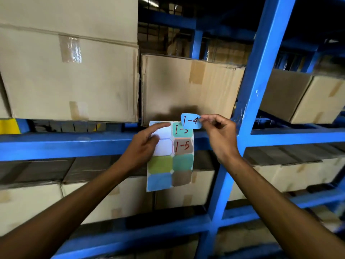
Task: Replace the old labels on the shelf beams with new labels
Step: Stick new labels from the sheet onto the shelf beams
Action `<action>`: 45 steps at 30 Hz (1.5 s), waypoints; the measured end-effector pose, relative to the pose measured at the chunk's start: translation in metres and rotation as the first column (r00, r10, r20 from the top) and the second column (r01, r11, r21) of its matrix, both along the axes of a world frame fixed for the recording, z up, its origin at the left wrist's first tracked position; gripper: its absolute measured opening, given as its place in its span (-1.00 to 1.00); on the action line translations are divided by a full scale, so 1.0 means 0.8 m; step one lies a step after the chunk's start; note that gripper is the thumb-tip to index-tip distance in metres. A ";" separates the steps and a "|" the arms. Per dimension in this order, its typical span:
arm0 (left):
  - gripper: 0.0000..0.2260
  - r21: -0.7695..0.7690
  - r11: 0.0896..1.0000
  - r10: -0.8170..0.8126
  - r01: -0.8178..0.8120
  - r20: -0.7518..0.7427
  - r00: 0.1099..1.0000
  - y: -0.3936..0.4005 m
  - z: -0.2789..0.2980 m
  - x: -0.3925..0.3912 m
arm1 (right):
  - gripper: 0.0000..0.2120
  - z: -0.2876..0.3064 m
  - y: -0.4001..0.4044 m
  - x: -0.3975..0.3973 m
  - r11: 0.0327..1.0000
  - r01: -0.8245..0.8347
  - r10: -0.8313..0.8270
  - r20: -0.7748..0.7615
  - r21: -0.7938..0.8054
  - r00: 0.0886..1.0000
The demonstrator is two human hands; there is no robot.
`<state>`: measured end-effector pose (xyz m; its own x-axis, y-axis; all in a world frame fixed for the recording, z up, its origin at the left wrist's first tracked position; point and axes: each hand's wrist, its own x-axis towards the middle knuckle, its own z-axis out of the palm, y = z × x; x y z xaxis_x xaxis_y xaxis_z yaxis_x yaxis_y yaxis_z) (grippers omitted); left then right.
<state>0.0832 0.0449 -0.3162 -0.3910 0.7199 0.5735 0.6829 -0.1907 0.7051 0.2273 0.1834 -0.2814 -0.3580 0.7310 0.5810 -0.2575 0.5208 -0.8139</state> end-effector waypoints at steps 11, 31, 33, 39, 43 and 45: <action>-0.43 -0.364 0.931 -0.101 -0.001 -0.261 0.960 -0.022 -0.073 -0.012 | -0.87 -0.090 0.006 -0.029 0.996 0.092 -0.090 0.185 -0.004 0.979; -0.36 -0.346 0.866 0.089 -0.361 -0.603 0.792 -0.016 -0.101 -0.052 | -0.85 -0.107 -0.014 -0.067 0.998 -0.006 -0.011 0.233 0.070 0.972; -0.33 -0.366 0.840 0.100 -0.401 -0.622 0.776 -0.015 -0.102 -0.054 | -0.84 -0.108 -0.013 -0.069 0.997 0.001 -0.017 0.232 0.071 0.973; -0.27 -0.378 0.796 0.115 -0.472 -0.672 0.732 -0.012 -0.104 -0.053 | -0.82 -0.109 -0.008 -0.073 0.998 0.026 -0.040 0.235 0.062 0.971; -0.26 -0.361 0.798 0.128 -0.482 -0.680 0.722 -0.014 -0.107 -0.052 | -0.82 -0.109 -0.004 -0.074 0.994 0.048 -0.070 0.242 0.093 0.968; -0.24 -0.350 0.799 0.130 -0.489 -0.693 0.709 -0.015 -0.107 -0.053 | -0.82 -0.110 -0.002 -0.076 0.990 0.075 -0.104 0.257 0.120 0.961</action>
